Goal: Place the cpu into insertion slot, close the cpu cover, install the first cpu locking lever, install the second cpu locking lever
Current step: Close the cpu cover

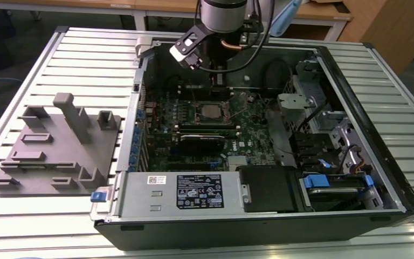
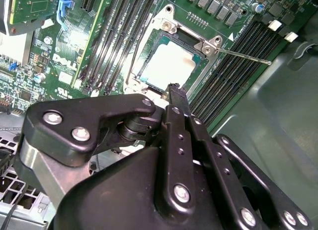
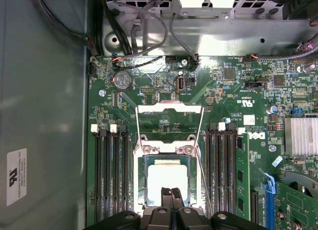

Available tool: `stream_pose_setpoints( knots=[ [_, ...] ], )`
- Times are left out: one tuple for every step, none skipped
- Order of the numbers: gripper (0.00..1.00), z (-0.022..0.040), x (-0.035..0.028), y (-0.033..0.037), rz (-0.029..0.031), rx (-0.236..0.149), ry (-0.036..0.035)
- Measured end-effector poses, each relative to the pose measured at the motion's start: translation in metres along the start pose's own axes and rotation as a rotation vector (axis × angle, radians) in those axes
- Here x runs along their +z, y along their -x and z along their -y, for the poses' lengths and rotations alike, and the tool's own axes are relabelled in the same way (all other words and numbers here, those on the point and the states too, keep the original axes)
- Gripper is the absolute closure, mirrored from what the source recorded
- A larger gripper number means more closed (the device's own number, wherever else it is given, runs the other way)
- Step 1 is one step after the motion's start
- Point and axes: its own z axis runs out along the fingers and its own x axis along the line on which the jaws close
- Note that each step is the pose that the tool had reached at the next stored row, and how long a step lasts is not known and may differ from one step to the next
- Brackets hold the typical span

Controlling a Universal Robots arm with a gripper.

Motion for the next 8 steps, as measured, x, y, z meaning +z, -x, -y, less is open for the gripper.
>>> stream_pose_setpoints(
  knots=[
    [0.9, -0.0001, 0.0001, 0.0, -0.0002, 0.0, 0.0001],
    [0.9, -0.0007, 0.0002, 0.0, -0.0003, 0.0, 0.0002],
    [0.9, -0.0015, 0.0003, -0.0001, -0.0004, 0.0, 0.0002],
    [0.9, -0.0025, 0.0003, -0.0001, -0.0002, 0.0, 0.0001],
    [0.9, -0.0035, 0.0003, -0.0001, -0.0001, 0.0, 0.0001],
    [0.9, -0.0044, 0.0003, -0.0001, -0.0002, 0.0, 0.0001],
    [0.9, -0.005, 0.0003, -0.0001, -0.0002, 0.0, 0.0001],
    [0.9, -0.0054, 0.0003, -0.0001, -0.0002, 0.0, 0.0001]
  ],
)
